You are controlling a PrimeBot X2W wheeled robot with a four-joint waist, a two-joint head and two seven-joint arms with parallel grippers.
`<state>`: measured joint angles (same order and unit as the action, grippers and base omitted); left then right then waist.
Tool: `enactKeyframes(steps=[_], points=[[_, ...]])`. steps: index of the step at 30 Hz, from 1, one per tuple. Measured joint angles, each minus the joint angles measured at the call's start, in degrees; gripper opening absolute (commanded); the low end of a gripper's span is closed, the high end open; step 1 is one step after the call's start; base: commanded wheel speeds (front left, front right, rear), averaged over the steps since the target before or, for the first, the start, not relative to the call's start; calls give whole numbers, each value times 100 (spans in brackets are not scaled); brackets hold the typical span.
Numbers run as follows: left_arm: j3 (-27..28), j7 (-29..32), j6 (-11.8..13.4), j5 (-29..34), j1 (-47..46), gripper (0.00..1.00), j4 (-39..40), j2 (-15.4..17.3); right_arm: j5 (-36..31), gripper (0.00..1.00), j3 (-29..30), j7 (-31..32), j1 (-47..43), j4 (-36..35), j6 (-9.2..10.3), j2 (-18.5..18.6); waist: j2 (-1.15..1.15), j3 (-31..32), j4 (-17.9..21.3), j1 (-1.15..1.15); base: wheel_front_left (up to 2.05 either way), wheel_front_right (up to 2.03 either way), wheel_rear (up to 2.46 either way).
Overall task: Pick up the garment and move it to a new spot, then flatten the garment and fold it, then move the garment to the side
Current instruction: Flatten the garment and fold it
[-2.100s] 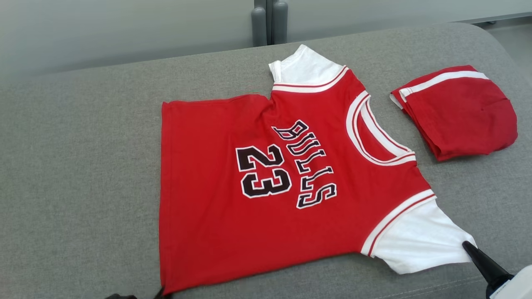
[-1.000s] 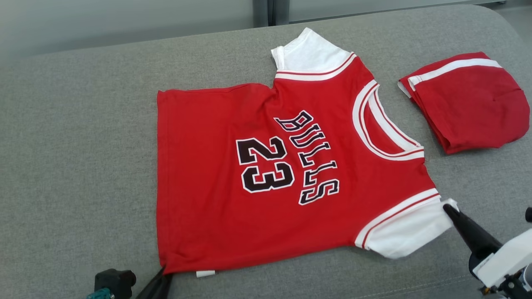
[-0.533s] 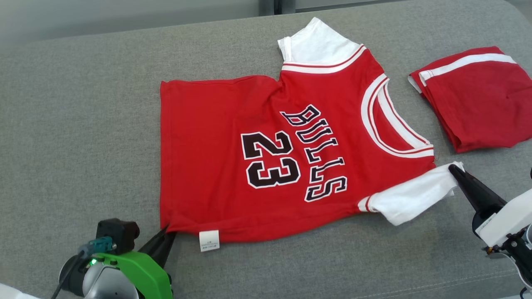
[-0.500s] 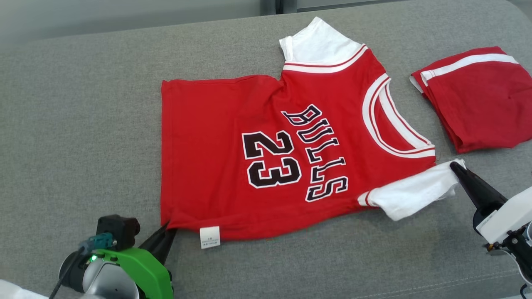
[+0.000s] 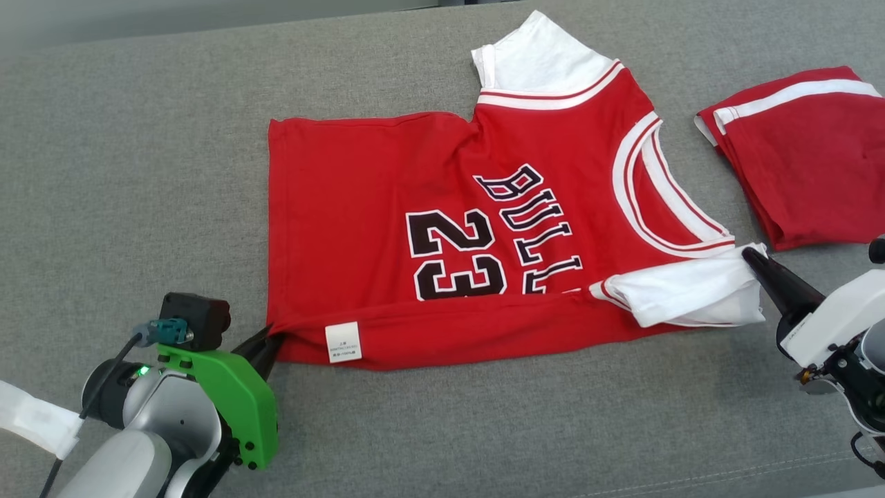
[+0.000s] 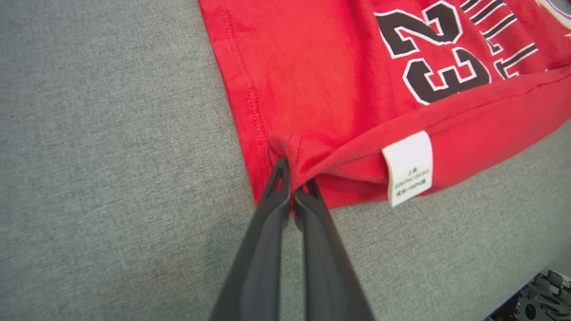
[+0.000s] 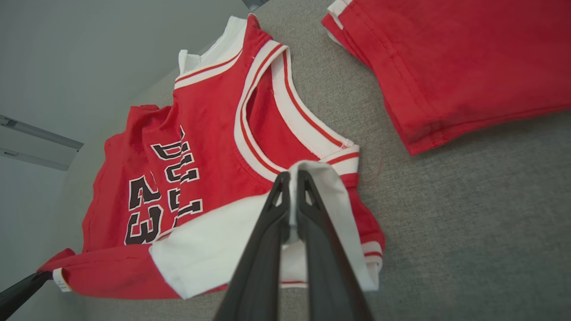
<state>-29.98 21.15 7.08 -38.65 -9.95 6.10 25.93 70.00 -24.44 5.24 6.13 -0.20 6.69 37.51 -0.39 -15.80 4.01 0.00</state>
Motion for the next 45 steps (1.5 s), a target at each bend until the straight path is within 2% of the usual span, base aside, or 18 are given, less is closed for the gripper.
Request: enactKeyframes(steps=[2, 3, 4, 5, 6, 7, 8, 13, 19, 24, 27, 33, 38, 45], points=[[1, 78, 0, -5, -87, 1, -46, -11, -38, 0, -33, 45, 160, 73, 5, -33, 0, -48, -4, 0, 0, 0, 0], [-2, 116, 0, -16, -127, 25, -85, -44, -55, 9, -31, 45, 226, 111, 7, -66, 0, -70, -7, 0, 0, 0, 0], [4, 158, 0, -38, -166, 39, -140, -102, -60, 32, -32, 46, 289, 166, 8, -104, 0, -90, -11, 0, 0, 0, 0], [0, 178, 0, -47, -207, 39, -191, -166, -97, 32, -35, 45, 343, 223, 21, -140, 0, -109, -16, 0, 0, 0, 0], [-4, 223, 0, -52, -232, 88, -232, -205, -127, 47, -49, 46, 402, 283, 42, -167, 0, -123, -21, 0, 0, 0, 0], [-15, 293, 0, -65, -249, 100, -286, -224, -166, 71, -68, 58, 444, 342, 42, -171, 0, -133, -27, 0, 0, 0, 0], [-16, 342, 0, -96, -253, 100, -355, -242, -220, 100, -80, 62, 483, 401, 42, -174, 0, -139, -31, 0, 0, 0, 0], [105, 354, 1, -104, -309, 100, -546, -388, -349, 100, -21, -29, 631, 668, 47, -274, 0, -148, -52, 0, 0, 0, 0], [625, 266, 1, -101, -445, 100, -623, -546, -459, 100, 172, -422, 682, 878, 47, -385, 0, -116, -74, 0, 0, 0, 0], [940, 148, 1, -398, -291, 100, -564, -890, -550, 100, 278, -740, 642, 790, 47, -398, 0, -128, -62, 0, 0, 0, 0], [1004, 138, 1, -405, 25, 100, -565, -948, -732, 100, 282, -932, 444, 693, 48, -321, 0, -154, -48, 0, 0, 0, 0], [1527, -63, 1, -454, 598, 100, -493, -1004, -820, 100, 120, -1026, -148, 517, 48, -271, 0, -227, 47, 0, 0, 0, 0], [1989, -255, 1, -570, 922, 100, -133, -1080, -824, 100, 55, -1110, -571, 459, 47, -264, 0, -308, 184, 0, 0, 0, 0], [1757, -43, 1, -750, 1355, 100, 107, -1188, -871, 100, -187, -1125, -792, 472, 37, -278, 0, -365, 196, 0, 0, 0, 0]])
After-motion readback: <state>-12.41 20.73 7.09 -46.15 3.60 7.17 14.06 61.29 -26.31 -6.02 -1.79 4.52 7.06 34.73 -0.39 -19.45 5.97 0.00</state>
